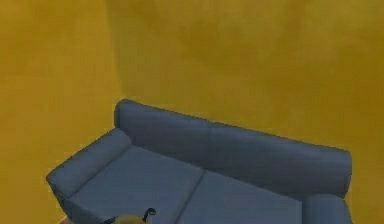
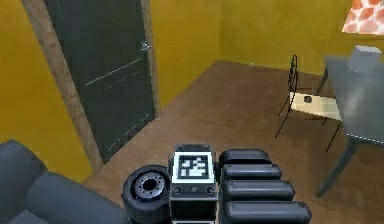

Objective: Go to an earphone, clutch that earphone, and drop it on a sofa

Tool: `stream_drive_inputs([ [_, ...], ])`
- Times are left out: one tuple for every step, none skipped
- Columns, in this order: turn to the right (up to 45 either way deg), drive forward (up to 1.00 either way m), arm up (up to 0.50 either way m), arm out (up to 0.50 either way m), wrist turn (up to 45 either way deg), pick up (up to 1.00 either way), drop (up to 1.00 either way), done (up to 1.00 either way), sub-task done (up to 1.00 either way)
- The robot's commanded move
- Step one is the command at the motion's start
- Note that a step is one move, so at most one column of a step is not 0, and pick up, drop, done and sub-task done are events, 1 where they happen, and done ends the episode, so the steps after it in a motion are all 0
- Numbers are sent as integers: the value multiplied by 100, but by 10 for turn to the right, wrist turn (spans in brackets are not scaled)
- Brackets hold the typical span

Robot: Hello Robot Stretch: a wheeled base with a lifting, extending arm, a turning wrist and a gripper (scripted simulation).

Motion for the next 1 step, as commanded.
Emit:
stream_drive_inputs([
  [-450,0,0,0,0,0,0,0,0],
])
